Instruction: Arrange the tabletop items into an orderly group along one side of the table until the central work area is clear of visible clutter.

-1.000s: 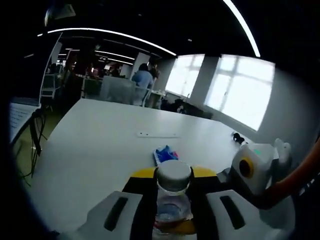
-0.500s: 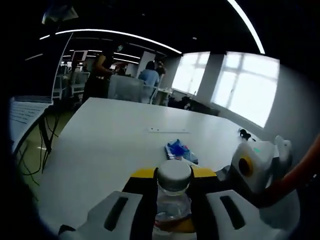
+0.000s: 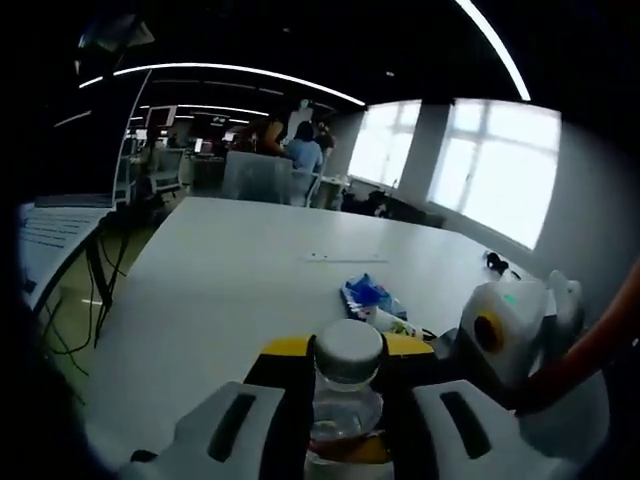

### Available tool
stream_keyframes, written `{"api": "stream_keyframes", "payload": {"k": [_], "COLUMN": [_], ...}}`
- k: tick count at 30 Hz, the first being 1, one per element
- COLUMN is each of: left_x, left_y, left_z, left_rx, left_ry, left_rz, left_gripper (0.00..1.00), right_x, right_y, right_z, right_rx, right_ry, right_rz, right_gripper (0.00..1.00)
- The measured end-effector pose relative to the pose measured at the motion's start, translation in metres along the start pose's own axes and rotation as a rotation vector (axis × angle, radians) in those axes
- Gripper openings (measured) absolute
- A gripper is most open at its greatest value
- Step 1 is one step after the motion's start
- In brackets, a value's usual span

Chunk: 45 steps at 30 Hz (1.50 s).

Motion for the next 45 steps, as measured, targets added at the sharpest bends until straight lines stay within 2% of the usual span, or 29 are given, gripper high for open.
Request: {"api": "stream_keyframes", "payload": {"k": [8,14,22,26,32,37,45], "left_x": [-0.003,-0.002,-0.002,-0.002,-0.003,-0.004,-0.008], "left_y": [0.012,0.014,0.022,0.024,0.026,0.025,0.02], "left_z": [0.004,0.007,0.009,0.01,0.009,0.004,-0.003], "left_rx": [-0.052,-0.076,-0.141,-0.147,-0.141,-0.118,-0.08], "left_ry": [0.005,-0.007,-0.035,-0.047,-0.062,-0.066,-0.065], "left_rz": [0.035,0.037,0.017,0.017,0.071,0.1,0.121], "left_gripper": [0.25,0.25,0.26,0.25,0.25,0.27,0.3], "right_x": [-0.005,-0.006,-0.009,-0.01,-0.011,-0.011,-0.011], "right_y": [0.005,0.007,0.005,0.006,0.004,0.001,-0.003], "right_z": [-0.005,-0.006,-0.011,-0.014,-0.016,-0.02,-0.028], "right_rx": [0.002,0.001,0.009,0.014,0.018,0.03,0.042], "right_ry": [-0.025,-0.039,-0.049,-0.057,-0.061,-0.053,-0.034], "right_rz": [-0.02,-0.018,-0.035,-0.039,-0.029,0.006,0.001], "right_gripper": [0.36,0.36,0.36,0.36,0.36,0.35,0.32]}}
Point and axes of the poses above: the point that each gripper's makers call its tool centre point, and the gripper's own axes: z roughly forward along the fingers, y roughly to its right, x roughly out of its top, the point moved 3 cm from there along -z, roughly backward along the fingers, and after that the axes turned 7 degrees about -z, right-handed, at the moved point
